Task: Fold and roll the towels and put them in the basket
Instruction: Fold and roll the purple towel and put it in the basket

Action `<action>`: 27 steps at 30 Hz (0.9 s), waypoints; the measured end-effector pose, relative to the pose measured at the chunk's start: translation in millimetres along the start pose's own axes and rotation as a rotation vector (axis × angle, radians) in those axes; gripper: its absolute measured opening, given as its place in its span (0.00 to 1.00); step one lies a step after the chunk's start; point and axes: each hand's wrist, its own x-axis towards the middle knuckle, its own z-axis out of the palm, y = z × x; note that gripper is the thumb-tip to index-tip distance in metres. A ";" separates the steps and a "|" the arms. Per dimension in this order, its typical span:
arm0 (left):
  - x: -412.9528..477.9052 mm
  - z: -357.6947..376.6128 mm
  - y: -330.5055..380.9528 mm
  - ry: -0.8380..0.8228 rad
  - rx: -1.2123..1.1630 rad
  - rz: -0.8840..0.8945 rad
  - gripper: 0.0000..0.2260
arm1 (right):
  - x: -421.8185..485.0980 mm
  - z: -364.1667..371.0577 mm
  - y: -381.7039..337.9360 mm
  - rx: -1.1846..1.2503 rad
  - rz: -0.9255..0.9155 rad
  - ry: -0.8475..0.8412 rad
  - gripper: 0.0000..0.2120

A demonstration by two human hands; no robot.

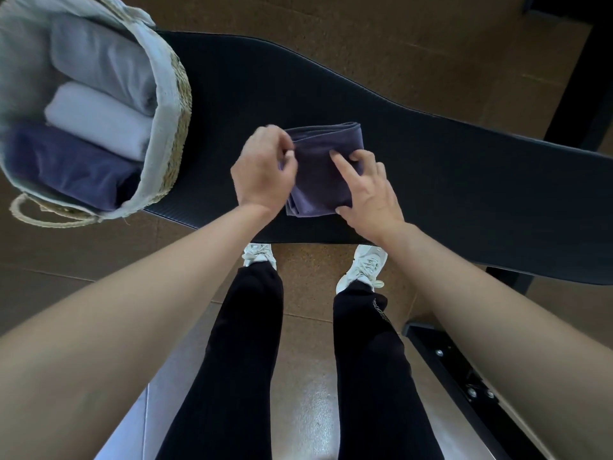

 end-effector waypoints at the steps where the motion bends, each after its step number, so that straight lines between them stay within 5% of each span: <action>1: -2.7 0.7 2.5 -0.002 0.019 0.143 0.05 | 4.7 -3.1 0.0 -0.010 0.000 -0.022 0.52; 5: -14.2 12.2 0.8 -0.225 0.182 0.407 0.26 | 20.6 -12.9 1.7 -0.015 -0.016 -0.104 0.58; 9: -14.1 16.1 -10.9 -0.440 0.372 0.400 0.44 | 29.8 -19.1 4.0 -0.064 -0.060 -0.155 0.62; 15: -5.1 20.5 -16.0 -0.536 0.521 0.375 0.60 | 44.2 -21.9 0.8 -0.094 -0.047 -0.200 0.70; 21: 1.8 21.7 -13.7 -0.545 0.531 0.286 0.64 | 38.8 -22.9 4.9 0.069 0.007 -0.133 0.66; 27: -0.6 16.9 -21.2 -0.492 0.493 0.194 0.59 | 12.0 -6.3 8.9 0.500 0.348 0.042 0.50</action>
